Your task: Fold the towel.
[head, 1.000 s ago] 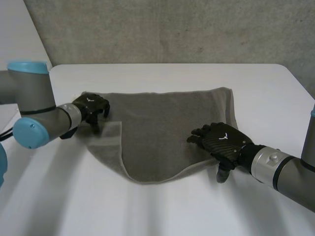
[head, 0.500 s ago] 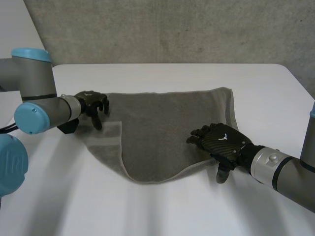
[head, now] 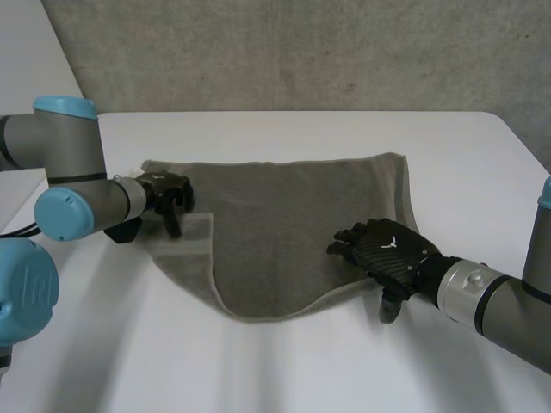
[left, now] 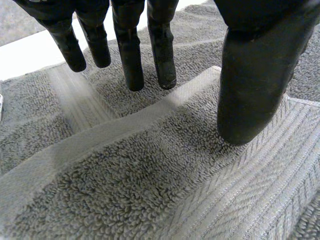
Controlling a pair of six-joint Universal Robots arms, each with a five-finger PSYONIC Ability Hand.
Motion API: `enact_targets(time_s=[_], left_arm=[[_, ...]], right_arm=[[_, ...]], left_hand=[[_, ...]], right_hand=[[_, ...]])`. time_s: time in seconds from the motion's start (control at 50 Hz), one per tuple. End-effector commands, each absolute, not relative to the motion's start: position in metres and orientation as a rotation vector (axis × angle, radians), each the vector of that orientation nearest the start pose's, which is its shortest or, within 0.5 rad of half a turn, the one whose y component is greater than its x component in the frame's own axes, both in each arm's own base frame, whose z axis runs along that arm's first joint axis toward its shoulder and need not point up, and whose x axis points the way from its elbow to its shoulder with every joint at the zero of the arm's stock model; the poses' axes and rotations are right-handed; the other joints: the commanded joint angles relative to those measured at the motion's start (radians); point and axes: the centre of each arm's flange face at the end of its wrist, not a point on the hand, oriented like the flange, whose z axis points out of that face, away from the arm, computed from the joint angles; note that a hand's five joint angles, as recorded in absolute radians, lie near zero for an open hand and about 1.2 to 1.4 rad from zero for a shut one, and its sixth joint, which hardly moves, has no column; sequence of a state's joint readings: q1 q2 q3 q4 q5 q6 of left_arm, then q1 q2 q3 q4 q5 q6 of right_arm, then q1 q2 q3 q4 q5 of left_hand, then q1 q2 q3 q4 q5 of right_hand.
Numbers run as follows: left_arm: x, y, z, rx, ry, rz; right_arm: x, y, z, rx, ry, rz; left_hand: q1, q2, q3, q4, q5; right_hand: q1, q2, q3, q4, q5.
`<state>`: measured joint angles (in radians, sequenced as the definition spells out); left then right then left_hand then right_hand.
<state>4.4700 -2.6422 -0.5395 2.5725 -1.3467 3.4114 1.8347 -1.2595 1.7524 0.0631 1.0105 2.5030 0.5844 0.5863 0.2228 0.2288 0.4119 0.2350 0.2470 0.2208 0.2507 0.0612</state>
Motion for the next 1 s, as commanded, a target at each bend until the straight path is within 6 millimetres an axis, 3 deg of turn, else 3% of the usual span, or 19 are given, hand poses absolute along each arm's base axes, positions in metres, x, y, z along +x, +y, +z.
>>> enact_targets(time_s=[0.02, 0.1, 0.2, 0.26, 0.66, 0.82, 0.9, 1.0], left_arm=[[-0.255, -0.401, 0.134, 0.915, 2.815, -1.524], [-0.256, -0.401, 0.134, 0.921, 2.815, -1.524], [-0.257, -0.400, 0.139, 0.924, 2.808, -1.538], [-0.259, -0.398, 0.142, 0.929, 2.798, -1.545], [-0.254, -0.364, 0.165, 1.078, 2.712, -1.514], [-0.241, -0.344, 0.173, 1.048, 2.684, -1.574], [-0.221, -0.333, 0.180, 0.983, 2.676, -1.591], [-0.210, -0.318, 0.176, 0.988, 2.718, -1.583]], right_arm=[[0.248, -0.227, 0.169, -1.399, 2.004, -1.446], [0.248, -0.227, 0.169, -1.399, 2.004, -1.446], [0.248, -0.227, 0.167, -1.398, 2.007, -1.440], [0.248, -0.227, 0.167, -1.398, 2.008, -1.441], [0.247, -0.226, 0.167, -1.404, 2.014, -1.441], [0.247, -0.225, 0.169, -1.406, 2.007, -1.448], [0.247, -0.225, 0.170, -1.406, 2.006, -1.447], [0.249, -0.223, 0.169, -1.412, 2.003, -1.439]], left_hand=[[0.025, 0.023, -0.048, -0.054, 0.023], [0.061, 0.059, -0.048, -0.054, 0.059], [0.608, 0.606, -0.048, -0.054, 0.606], [0.811, 0.810, -0.048, -0.054, 0.809], [0.812, 0.810, -0.048, -0.054, 0.810], [0.812, 0.810, -0.048, -0.054, 0.810], [0.812, 0.810, -0.048, -0.054, 0.810], [0.812, 0.810, -0.048, -0.054, 0.810]], right_hand=[[-0.060, -0.072, -0.046, -0.076, -0.061], [-0.060, -0.072, -0.046, -0.076, -0.061], [-0.060, -0.072, -0.046, -0.076, -0.061], [-0.060, -0.072, -0.046, -0.076, -0.061], [-0.060, -0.072, -0.046, -0.076, -0.061], [-0.060, -0.072, -0.046, -0.076, -0.061], [-0.060, -0.072, -0.046, -0.076, -0.061], [-0.060, -0.072, -0.046, -0.076, -0.061]])
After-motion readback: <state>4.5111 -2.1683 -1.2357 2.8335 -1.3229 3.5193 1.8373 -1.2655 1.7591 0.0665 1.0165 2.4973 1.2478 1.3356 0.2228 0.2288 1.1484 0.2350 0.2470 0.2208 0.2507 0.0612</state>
